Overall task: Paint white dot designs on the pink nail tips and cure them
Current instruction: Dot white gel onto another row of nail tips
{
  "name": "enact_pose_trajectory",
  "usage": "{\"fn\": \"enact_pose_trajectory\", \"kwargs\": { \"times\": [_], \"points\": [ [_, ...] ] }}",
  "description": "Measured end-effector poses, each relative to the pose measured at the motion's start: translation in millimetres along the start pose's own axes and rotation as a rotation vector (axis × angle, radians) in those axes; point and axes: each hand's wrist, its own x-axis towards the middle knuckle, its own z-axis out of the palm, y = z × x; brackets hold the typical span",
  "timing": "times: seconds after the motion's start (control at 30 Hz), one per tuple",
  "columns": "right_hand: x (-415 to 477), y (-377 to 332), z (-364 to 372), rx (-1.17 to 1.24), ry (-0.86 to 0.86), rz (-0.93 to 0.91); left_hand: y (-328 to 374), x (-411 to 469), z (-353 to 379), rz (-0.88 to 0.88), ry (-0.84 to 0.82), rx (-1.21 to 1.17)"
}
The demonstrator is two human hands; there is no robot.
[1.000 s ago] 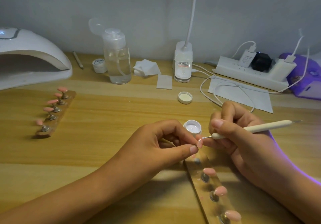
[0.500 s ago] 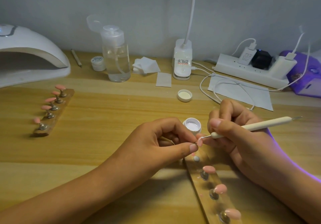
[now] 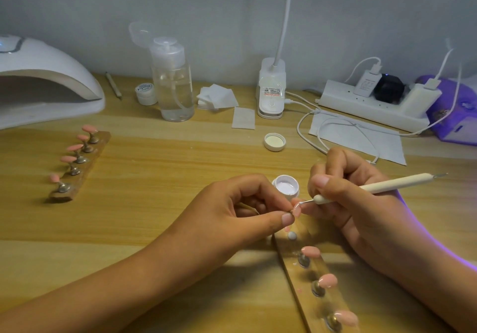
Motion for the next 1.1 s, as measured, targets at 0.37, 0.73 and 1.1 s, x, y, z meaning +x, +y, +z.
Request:
{"fn": "enact_pose_trajectory", "kwargs": {
  "times": [0.37,0.73,1.1],
  "points": [
    [0.1,0.5,1.1,-0.005,0.001,-0.008,0.3,0.3,0.4,-0.001,0.002,-0.005],
    [0.3,0.4,-1.4,-0.018,-0.029,-0.001,-1.5,-0.1,0.0,0.001,-0.004,-0.012],
    [0.3,1.8,-1.7,-0.017,-0.036,-0.016,0.8,-0.2,0.8,-0.008,0.001,-0.021]
  ]
}}
